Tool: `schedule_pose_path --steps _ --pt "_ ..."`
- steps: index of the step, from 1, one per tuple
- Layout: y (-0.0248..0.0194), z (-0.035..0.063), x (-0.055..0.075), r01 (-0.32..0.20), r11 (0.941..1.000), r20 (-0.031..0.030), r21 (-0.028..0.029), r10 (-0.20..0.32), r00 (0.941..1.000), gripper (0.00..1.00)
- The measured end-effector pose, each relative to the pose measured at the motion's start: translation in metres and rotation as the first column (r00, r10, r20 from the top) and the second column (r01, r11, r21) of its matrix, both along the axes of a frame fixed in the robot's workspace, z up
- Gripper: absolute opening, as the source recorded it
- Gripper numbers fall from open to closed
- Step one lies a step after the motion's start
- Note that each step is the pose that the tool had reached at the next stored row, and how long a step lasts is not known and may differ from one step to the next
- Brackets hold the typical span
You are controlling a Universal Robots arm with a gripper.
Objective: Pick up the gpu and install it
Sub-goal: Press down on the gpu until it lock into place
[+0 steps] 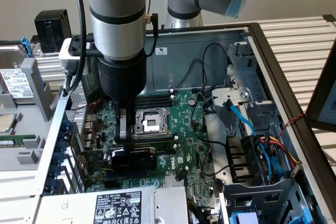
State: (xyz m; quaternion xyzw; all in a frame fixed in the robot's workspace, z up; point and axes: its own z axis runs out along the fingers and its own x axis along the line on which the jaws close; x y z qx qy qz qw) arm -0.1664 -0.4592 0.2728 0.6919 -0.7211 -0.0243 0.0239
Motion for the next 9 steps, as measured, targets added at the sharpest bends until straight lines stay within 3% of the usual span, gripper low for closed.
schedule_pose_path --steps 9 --pt "0.0027 -0.0039 -0.0005 0.0 1.0 -0.0064 0.0013 0.0 1.0 0.11"
